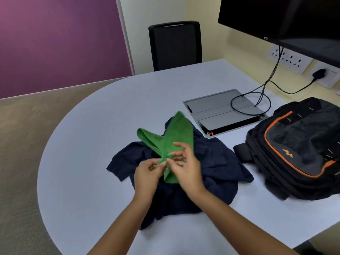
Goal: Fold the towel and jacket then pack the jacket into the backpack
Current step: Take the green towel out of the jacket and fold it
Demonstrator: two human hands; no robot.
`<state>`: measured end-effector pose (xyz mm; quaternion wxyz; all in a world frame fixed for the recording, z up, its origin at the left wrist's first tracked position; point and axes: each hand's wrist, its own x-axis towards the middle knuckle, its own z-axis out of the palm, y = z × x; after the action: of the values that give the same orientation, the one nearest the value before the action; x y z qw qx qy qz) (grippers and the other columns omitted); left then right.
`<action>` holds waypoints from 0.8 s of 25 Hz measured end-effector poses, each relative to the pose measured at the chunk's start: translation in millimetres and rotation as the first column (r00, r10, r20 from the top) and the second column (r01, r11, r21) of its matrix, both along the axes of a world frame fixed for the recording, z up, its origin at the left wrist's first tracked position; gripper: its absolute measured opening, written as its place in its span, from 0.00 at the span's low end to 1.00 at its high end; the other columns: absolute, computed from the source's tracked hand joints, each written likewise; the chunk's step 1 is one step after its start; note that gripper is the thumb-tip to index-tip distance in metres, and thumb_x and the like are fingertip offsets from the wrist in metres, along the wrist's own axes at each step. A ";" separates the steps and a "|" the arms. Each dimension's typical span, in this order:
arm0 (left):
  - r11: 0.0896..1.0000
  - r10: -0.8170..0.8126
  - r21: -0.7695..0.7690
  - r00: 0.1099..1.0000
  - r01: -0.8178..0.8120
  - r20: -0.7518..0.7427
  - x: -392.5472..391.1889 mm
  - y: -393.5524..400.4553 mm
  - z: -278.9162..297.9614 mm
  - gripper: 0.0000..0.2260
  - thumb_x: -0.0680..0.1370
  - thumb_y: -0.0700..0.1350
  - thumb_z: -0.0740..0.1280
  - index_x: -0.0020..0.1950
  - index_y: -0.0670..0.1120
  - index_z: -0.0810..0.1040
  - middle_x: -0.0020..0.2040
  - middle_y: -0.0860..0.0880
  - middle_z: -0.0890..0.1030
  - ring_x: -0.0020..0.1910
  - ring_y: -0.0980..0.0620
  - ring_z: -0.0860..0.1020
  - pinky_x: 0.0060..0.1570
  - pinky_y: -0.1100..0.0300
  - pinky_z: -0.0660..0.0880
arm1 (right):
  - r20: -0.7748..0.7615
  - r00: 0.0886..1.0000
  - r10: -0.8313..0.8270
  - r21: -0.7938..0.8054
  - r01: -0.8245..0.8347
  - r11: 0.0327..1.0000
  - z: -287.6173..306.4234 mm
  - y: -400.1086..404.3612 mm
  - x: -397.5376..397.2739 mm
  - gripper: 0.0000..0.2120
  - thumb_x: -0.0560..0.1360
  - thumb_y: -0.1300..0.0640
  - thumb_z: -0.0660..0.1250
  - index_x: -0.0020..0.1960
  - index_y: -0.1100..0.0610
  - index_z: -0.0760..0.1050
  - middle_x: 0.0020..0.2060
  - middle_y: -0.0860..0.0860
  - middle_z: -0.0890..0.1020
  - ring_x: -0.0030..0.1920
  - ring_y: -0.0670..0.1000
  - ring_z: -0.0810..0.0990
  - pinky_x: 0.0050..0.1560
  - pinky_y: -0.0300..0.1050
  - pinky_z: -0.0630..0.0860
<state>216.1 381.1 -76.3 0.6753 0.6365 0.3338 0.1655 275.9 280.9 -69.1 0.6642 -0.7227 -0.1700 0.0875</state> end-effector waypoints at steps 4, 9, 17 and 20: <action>0.994 0.008 0.110 1.000 -0.007 -0.010 1.5 -4.6 9.6 0.06 0.73 0.39 0.70 0.41 0.51 0.82 0.40 0.48 0.85 0.43 0.48 0.83 0.51 0.49 0.79 | -0.016 0.999 -0.030 0.030 0.031 0.999 9.5 1.1 -7.4 0.22 0.71 0.69 0.69 0.53 0.44 0.70 0.41 0.51 0.78 0.41 0.39 0.80 0.45 0.34 0.78; 0.993 0.036 0.114 0.999 -0.036 0.005 5.7 -11.3 24.8 0.02 0.73 0.48 0.71 0.42 0.52 0.80 0.39 0.50 0.83 0.45 0.48 0.82 0.51 0.52 0.78 | 0.017 0.997 0.081 0.042 -0.082 0.996 17.9 -6.4 -14.6 0.18 0.76 0.70 0.61 0.59 0.50 0.70 0.47 0.48 0.82 0.44 0.39 0.82 0.45 0.30 0.75; 0.998 -0.049 0.031 0.998 0.048 0.036 21.2 3.9 63.6 0.05 0.76 0.41 0.67 0.48 0.40 0.78 0.40 0.42 0.82 0.42 0.46 0.83 0.51 0.51 0.79 | 0.251 0.943 0.219 -0.228 -0.162 0.960 44.3 -13.0 10.5 0.27 0.71 0.62 0.69 0.65 0.44 0.66 0.55 0.47 0.77 0.56 0.42 0.74 0.58 0.35 0.71; 0.999 0.030 0.006 0.982 -0.032 0.187 28.5 4.6 95.2 0.04 0.76 0.38 0.66 0.47 0.45 0.73 0.36 0.45 0.80 0.34 0.52 0.82 0.47 0.53 0.79 | 0.407 0.887 0.217 -0.542 0.042 0.840 41.0 -17.8 10.8 0.31 0.71 0.54 0.70 0.71 0.45 0.62 0.62 0.46 0.72 0.62 0.46 0.69 0.59 0.43 0.68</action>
<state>244.6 385.7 18.9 0.6980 0.6161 0.2780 0.2364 286.6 263.1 -28.2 0.3725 -0.8703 -0.3222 -0.0079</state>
